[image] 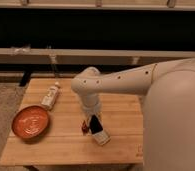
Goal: Place the eraser on the white sponge
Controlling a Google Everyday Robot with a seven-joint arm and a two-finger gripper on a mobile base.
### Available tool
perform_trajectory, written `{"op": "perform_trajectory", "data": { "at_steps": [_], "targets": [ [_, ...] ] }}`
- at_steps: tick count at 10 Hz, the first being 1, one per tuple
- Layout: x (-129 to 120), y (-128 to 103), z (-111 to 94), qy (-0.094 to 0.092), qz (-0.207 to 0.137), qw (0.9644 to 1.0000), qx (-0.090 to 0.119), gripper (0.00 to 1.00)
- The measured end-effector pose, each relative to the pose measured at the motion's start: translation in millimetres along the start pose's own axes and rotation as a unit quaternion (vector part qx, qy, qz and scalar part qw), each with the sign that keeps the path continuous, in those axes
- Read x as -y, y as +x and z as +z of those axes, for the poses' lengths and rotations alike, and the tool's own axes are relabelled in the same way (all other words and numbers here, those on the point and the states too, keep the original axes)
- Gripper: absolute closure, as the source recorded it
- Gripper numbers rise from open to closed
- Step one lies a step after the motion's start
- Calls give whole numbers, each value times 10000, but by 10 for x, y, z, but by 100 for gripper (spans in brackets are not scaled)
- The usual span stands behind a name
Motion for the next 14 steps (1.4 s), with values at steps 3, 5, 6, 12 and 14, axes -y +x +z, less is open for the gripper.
{"op": "perform_trajectory", "data": {
  "at_steps": [3, 5, 6, 12, 14],
  "targets": [
    [42, 71, 228, 61, 67, 9996, -257, 100],
    [157, 161, 278, 148, 258, 9988, -393, 100],
    [217, 188, 302, 191, 376, 9980, -466, 98],
    [323, 192, 473, 185, 651, 9942, -835, 40],
    [313, 168, 498, 67, 666, 9937, -895, 21]
  ]
}}
